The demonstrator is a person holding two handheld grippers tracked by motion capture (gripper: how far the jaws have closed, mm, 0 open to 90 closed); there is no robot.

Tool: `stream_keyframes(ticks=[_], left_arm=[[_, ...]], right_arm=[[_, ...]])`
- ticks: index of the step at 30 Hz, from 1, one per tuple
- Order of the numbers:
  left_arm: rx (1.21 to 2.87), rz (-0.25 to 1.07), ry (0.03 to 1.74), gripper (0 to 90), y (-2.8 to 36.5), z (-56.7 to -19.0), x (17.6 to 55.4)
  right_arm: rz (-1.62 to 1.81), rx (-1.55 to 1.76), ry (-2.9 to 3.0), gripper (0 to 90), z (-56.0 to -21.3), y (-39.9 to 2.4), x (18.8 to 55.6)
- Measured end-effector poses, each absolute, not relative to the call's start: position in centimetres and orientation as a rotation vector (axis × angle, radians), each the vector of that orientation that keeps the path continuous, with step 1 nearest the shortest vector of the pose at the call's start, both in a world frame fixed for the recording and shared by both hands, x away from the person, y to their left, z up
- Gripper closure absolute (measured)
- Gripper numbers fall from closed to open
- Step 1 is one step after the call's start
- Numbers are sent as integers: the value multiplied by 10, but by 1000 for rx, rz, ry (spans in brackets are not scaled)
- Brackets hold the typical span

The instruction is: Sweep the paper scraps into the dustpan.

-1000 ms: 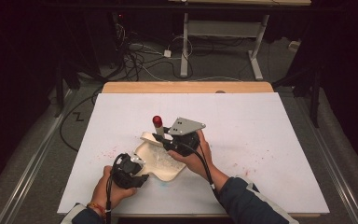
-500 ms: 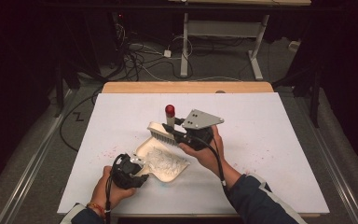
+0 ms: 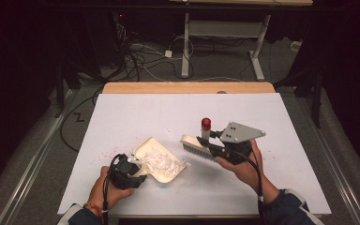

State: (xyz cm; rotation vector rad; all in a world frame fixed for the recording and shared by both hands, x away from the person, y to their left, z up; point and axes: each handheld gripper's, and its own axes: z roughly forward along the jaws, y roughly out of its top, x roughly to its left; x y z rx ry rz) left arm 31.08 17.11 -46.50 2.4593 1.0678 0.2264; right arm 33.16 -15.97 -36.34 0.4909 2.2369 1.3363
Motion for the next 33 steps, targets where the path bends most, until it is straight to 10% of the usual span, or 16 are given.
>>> stream_keyframes(ticks=[33], left_arm=[[2502, 263, 1046, 631, 169, -462, 300]], right_arm=[[1518, 415, 2281, 705, -377, -128, 320]])
